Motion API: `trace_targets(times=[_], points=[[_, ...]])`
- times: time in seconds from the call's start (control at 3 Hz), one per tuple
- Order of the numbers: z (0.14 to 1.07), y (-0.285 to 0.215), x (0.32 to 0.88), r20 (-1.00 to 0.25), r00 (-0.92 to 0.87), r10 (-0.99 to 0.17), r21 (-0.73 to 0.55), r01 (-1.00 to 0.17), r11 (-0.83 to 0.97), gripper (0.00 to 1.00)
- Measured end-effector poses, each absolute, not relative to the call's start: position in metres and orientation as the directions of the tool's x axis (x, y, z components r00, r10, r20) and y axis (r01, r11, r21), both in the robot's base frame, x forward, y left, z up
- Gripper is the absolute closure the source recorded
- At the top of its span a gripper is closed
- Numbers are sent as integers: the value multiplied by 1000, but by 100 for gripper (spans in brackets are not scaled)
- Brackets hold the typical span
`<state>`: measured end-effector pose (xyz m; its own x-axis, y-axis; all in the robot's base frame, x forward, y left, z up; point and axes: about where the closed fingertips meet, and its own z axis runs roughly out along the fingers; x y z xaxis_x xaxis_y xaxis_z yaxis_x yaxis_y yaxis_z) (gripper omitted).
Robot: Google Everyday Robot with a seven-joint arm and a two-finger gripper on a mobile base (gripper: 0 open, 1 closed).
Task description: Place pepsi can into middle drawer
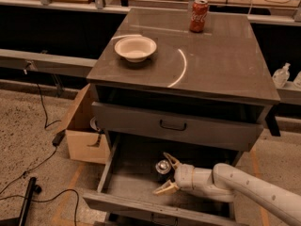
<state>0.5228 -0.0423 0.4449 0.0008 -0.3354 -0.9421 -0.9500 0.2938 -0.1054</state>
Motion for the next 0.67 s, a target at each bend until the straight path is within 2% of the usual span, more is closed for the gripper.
trace_targets(times=[0.33,0.67], points=[[445,-42,523,-942,2,-336,-106,-950,293,0],[462,-71,528,-932,12,-361,-144,-928,343,13]])
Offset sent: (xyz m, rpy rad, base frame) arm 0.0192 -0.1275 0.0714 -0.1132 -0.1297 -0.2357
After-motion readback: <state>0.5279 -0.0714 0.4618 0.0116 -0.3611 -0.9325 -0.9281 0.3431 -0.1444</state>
